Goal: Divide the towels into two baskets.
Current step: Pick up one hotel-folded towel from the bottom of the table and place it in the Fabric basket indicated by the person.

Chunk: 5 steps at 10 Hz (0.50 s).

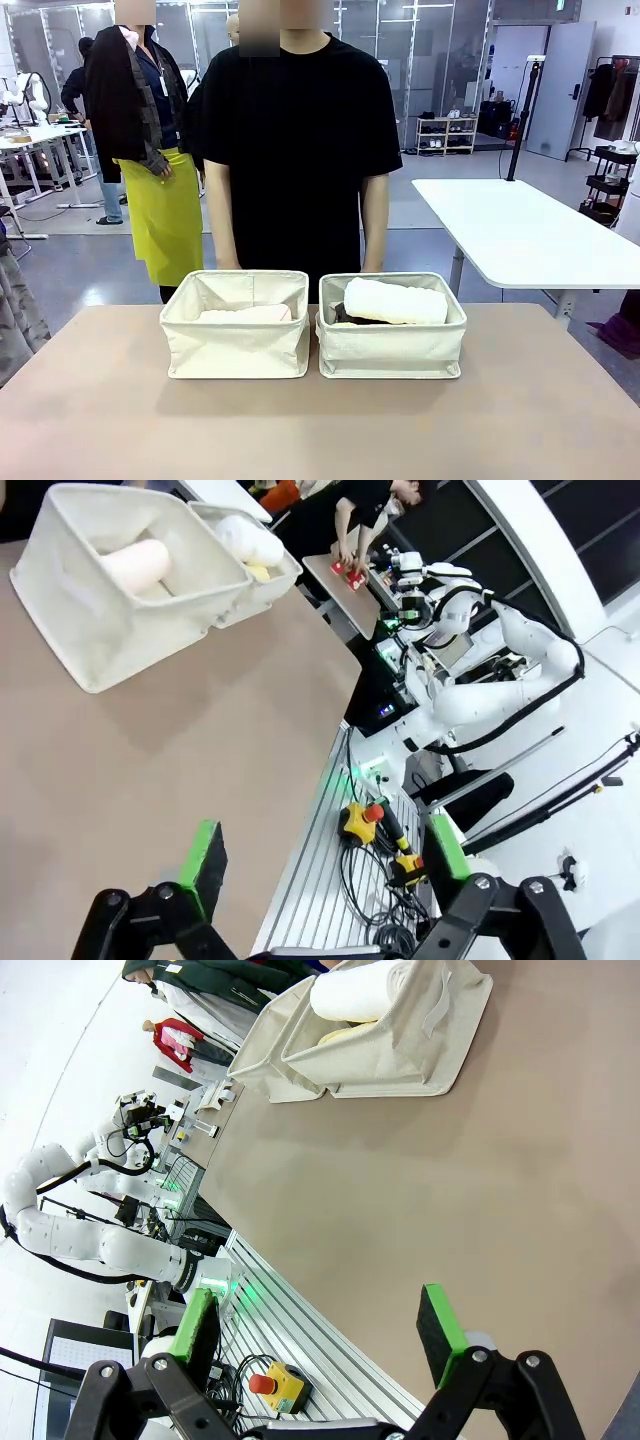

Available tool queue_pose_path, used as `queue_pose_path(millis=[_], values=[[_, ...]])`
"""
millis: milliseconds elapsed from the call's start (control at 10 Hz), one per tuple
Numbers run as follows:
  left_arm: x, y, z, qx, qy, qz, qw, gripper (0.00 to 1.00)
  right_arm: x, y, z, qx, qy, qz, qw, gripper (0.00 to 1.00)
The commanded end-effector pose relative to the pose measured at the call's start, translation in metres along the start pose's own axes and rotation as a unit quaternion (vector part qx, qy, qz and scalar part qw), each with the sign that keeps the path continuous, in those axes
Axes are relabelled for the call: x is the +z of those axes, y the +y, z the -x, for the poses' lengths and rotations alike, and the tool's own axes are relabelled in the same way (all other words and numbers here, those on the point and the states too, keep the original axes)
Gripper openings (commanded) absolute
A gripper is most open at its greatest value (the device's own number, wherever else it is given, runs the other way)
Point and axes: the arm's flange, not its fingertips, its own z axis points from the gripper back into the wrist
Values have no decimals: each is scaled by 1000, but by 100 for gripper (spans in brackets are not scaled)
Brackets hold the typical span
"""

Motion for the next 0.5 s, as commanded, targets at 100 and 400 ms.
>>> queue_pose_path(millis=[100,400], values=[[-6,-14,-5,-17,14,2,1000,100,-1,3,1,9,-8,-5,1000,100],[-6,-14,-5,-17,14,2,1000,100,-1,3,1,9,-8,-5,1000,100]])
